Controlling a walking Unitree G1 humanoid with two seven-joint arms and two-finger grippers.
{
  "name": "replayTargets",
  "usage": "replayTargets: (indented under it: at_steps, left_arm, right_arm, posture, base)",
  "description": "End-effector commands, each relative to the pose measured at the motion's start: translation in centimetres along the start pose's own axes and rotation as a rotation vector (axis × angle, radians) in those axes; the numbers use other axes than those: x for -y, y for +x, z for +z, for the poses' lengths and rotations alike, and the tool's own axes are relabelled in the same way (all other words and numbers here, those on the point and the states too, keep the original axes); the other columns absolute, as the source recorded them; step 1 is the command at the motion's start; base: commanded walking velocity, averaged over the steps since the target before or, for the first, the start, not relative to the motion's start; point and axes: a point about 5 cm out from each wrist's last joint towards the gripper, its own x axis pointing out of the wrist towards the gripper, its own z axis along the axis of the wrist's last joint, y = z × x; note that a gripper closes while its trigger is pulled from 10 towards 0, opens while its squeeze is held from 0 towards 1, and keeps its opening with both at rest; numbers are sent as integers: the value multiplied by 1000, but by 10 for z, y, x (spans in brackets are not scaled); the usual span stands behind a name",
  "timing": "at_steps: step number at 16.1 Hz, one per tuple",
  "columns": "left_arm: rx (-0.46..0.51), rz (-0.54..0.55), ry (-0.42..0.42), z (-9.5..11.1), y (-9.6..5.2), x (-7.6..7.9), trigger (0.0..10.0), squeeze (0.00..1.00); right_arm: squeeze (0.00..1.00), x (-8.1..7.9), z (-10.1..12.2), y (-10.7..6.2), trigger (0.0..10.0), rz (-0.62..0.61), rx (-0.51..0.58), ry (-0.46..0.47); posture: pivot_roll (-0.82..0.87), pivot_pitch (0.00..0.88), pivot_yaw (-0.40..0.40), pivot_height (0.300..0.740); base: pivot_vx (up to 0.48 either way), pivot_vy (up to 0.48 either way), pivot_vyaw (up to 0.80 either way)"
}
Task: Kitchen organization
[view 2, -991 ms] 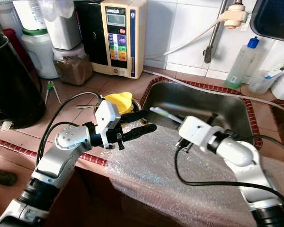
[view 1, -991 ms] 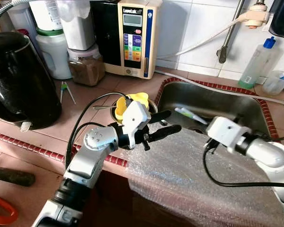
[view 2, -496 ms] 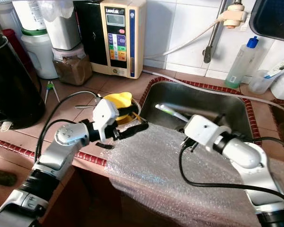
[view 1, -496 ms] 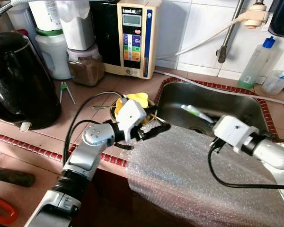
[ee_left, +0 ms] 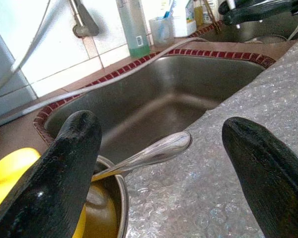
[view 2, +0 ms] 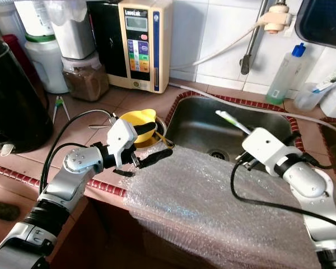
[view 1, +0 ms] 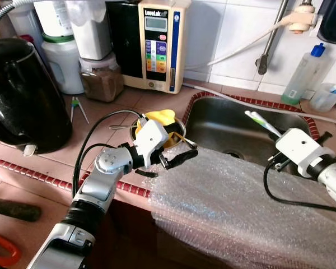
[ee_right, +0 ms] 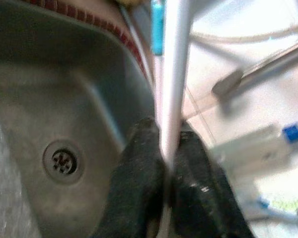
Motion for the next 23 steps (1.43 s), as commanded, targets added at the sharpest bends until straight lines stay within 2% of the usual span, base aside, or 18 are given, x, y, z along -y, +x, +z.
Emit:
replayTargets:
  at_steps: [1, 5, 7, 8, 9, 10, 11, 19, 23]
  left_arm:
    - [-2, 0, 22, 3, 0, -3, 10000, 1000]
    - [-18, -9, 27, -3, -7, 1, 10000, 1000]
    - [-30, -25, 22, -5, -12, 5, 10000, 1000]
    - [-36, -28, 24, -6, -13, 5, 10000, 1000]
    - [-39, -31, 27, -6, -14, 5, 10000, 1000]
    - [-40, -32, 29, -6, -14, 5, 10000, 1000]
    - [-45, -37, 38, -5, -16, 4, 10000, 1000]
    - [-59, -43, 52, -4, -17, 3, 10000, 1000]
    - [-48, -42, 47, -4, -13, 5, 10000, 1000]
  right_arm:
    - [0, 7, -4, 2, 0, -45, -13, 34]
    - [0, 20, -32, 21, 0, -145, -144, 50]
    - [0, 25, -44, 28, 0, -178, -197, 121]
    - [0, 25, -47, 31, 588, -184, -213, 122]
    - [0, 24, -49, 33, 2941, -182, -227, 133]
    - [0, 21, -52, 36, 9216, -173, -239, 149]
    - [1000, 17, -56, 40, 10000, -171, -262, 175]
    - [1000, 6, -66, 43, 10000, -140, -311, 253]
    - [1000, 5, -62, 43, 10000, -114, -268, 295]
  posture:
    - [27, 32, 21, 740]
    - [50, 51, 27, 740]
    - [66, 64, 34, 740]
    - [72, 69, 36, 740]
    - [78, 74, 38, 740]
    - [78, 74, 38, 740]
    - [86, 77, 42, 740]
    - [84, 71, 41, 740]
    - [69, 63, 35, 740]
  base:
    - [0, 0, 0]
    - [0, 0, 0]
    - [0, 0, 0]
    - [0, 0, 0]
    - [0, 0, 0]
    - [0, 0, 0]
    - [0, 0, 0]
    - [0, 0, 0]
    - [0, 0, 0]
